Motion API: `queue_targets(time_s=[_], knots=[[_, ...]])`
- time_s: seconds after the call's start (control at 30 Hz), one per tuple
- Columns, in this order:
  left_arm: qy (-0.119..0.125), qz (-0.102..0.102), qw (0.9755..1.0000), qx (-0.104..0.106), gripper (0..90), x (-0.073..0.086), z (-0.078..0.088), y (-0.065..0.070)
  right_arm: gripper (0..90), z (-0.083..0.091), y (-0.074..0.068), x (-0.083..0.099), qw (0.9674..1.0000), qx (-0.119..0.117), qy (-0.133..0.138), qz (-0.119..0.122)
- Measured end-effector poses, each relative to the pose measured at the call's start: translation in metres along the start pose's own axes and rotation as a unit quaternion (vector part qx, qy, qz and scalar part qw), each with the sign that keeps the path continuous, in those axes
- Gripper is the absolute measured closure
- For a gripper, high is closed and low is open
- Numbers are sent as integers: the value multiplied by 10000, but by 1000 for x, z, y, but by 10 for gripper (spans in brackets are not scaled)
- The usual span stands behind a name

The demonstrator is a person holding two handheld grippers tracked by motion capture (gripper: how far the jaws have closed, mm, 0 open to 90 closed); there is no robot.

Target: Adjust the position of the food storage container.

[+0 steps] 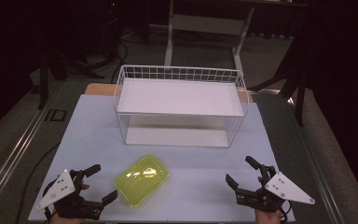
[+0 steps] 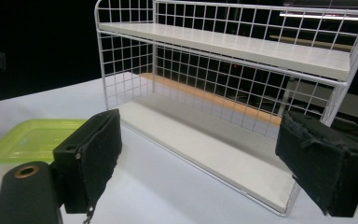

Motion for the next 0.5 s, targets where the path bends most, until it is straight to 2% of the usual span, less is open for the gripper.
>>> queue_targets(time_s=[0.17,0.23,0.33,0.43,0.5], knots=[[-58,-14,10000,39,12,1,-2,2,144,0,-1,0,10000,-23,-5,-16],[-172,-81,9998,56,12,2,-4,4,144,-1,-1,-1,10000,-31,-3,-40],[-331,-60,9993,157,15,1,-7,5,144,-3,-2,-1,9999,-82,-2,-87],[-453,-6,9986,255,82,0,-7,3,144,-5,-4,-1,9999,-125,-25,-98],[-603,-75,9978,254,168,2,-6,2,144,-6,-6,-2,9999,-144,-34,-55]])
Point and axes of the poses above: each handheld gripper's, and its own axes: z roughly backward along the jaws, x roughly out of its underside, y roughly to its right, the point moved 7 cm from there along -z, roughly forward along the jaws, and after that the axes turned 6 degrees about z, right-handed, at the moved point
